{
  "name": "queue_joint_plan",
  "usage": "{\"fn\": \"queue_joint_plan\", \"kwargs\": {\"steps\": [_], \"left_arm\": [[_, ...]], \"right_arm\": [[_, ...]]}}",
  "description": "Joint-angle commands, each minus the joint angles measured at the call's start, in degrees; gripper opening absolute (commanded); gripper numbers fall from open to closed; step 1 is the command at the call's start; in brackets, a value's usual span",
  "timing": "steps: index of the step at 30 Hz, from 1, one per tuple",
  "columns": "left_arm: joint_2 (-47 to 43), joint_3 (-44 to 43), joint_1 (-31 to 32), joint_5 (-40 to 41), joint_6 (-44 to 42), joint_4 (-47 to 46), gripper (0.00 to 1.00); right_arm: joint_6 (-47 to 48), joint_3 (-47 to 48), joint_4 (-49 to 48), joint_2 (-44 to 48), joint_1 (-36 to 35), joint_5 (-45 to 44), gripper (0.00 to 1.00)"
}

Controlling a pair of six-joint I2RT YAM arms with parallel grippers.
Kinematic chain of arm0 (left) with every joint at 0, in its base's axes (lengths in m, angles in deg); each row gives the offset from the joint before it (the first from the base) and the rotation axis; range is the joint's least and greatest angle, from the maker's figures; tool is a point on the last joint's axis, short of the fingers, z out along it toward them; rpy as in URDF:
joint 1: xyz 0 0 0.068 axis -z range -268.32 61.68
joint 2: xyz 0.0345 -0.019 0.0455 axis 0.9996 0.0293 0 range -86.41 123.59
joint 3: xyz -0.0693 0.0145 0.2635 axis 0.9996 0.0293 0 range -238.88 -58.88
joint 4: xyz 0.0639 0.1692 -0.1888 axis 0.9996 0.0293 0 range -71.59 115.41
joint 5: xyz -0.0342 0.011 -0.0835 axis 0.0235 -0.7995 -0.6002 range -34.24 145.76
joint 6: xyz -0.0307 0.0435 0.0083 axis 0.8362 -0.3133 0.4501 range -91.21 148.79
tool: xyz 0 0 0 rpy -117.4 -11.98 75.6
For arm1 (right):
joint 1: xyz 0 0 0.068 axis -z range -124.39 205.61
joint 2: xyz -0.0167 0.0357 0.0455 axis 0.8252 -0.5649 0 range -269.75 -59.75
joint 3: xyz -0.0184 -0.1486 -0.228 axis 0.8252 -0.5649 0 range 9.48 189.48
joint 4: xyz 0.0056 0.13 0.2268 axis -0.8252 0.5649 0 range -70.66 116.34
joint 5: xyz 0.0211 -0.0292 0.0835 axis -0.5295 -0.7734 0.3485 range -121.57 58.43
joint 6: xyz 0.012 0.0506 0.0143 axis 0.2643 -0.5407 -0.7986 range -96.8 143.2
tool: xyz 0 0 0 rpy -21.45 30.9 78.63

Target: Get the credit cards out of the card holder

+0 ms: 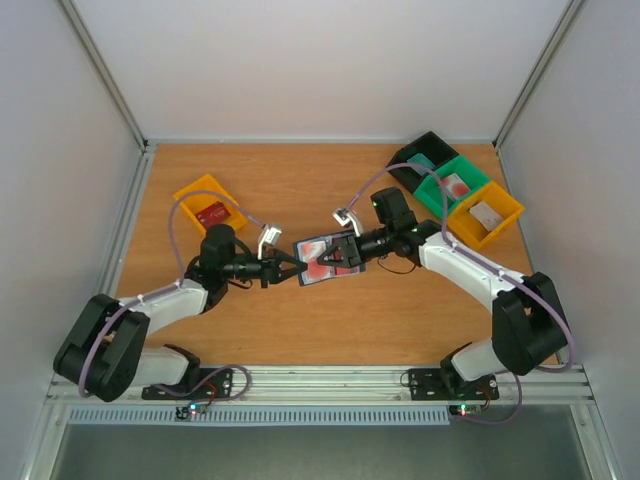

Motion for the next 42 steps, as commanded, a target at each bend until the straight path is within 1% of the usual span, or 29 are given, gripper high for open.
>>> {"fn": "queue_joint_plan", "kwargs": {"steps": [1, 6, 8, 11, 13, 16, 25, 27, 29, 32, 36, 42], "left_arm": [[-3.4, 0.8, 0.5, -3.3, -4.0, -6.1, 0.0], [-5.9, 1.5, 0.5, -3.4, -4.6, -5.8, 0.0], [-6.7, 1.6, 0.5, -3.4, -4.9, -5.6, 0.0], [-7.3, 1.6, 0.5, -3.5, -5.0, -5.0, 0.0], [-7.5, 1.7, 0.5, -3.5, -4.7, -4.9, 0.0], [-7.5, 1.9, 0.5, -3.6, -4.3, -5.0, 0.0], [-7.1, 1.6, 0.5, -3.8, -4.2, -4.1, 0.0], [-7.2, 1.7, 0.5, -3.8, -4.2, -4.3, 0.0], [-6.9, 1.8, 0.5, -3.9, -4.2, -5.3, 0.0], [-6.5, 1.8, 0.6, -4.4, -4.2, -6.9, 0.0], [-6.5, 1.6, 0.6, -4.9, -4.3, -6.7, 0.0], [-6.1, 1.8, 0.7, -4.9, -3.9, -7.4, 0.0]], "right_arm": [[0.8, -0.4, 2.0, 3.5, 0.4, -0.7, 0.29], [3.3, -0.3, 5.8, 6.5, 0.6, -1.5, 0.29], [3.0, 0.0, 6.0, 6.5, 0.6, -1.2, 0.24], [1.0, -0.7, 3.0, 6.7, 0.6, -0.3, 0.1], [0.0, -1.6, 1.1, 7.0, 0.6, -0.1, 0.05], [-0.7, -2.0, 0.1, 7.1, 0.5, 0.1, 0.01], [0.6, -3.0, 0.2, 9.2, 0.6, -1.6, 0.01], [0.1, -2.8, 0.4, 8.5, 0.6, -1.7, 0.01], [-0.1, -1.9, 0.6, 6.6, -0.6, -2.0, 0.02], [2.2, -0.1, 1.7, 5.2, -4.2, -5.2, 0.03], [1.4, -0.9, -0.9, 5.2, -4.6, -5.6, 0.03], [-1.7, -1.9, -6.0, 4.8, -5.1, -2.6, 0.11]]}}
